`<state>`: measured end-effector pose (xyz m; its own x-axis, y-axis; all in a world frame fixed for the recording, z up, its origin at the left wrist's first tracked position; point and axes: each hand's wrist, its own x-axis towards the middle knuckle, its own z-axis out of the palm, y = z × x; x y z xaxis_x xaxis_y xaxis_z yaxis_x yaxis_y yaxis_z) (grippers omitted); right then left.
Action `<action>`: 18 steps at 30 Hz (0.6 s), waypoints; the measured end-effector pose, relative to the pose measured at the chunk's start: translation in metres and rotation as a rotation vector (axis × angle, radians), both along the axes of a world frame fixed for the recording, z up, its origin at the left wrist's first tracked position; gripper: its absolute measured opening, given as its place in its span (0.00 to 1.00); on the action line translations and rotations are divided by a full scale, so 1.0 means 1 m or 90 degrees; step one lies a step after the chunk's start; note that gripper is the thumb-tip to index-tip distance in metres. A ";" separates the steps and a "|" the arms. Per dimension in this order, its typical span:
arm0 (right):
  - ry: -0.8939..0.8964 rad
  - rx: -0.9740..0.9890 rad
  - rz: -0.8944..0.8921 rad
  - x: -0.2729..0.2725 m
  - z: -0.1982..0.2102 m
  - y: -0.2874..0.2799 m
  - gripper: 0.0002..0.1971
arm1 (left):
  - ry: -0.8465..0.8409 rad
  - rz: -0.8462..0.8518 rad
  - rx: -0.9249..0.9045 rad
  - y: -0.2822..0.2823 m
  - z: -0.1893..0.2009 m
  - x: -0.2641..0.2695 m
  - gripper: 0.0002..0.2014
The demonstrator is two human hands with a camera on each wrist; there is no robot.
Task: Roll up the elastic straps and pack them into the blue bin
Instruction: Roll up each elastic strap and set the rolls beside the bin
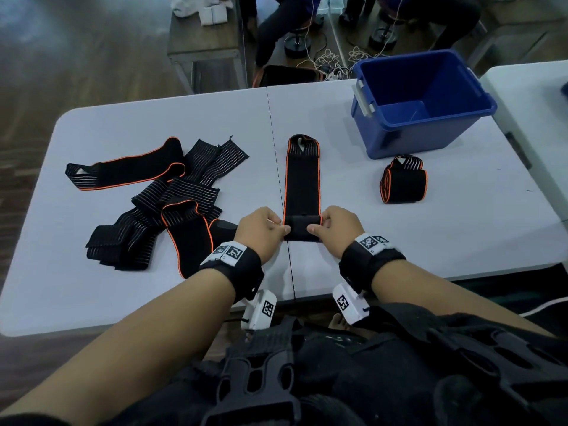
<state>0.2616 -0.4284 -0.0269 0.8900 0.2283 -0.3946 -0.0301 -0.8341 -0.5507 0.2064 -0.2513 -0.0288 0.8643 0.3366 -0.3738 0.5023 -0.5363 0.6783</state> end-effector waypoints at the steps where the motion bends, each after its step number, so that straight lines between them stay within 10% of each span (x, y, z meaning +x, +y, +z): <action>1: 0.012 0.025 -0.032 0.002 -0.002 0.000 0.13 | -0.003 0.012 -0.009 0.000 0.000 0.002 0.08; 18: -0.048 0.010 0.080 0.002 0.000 -0.002 0.18 | -0.011 -0.128 0.078 -0.008 0.004 0.009 0.13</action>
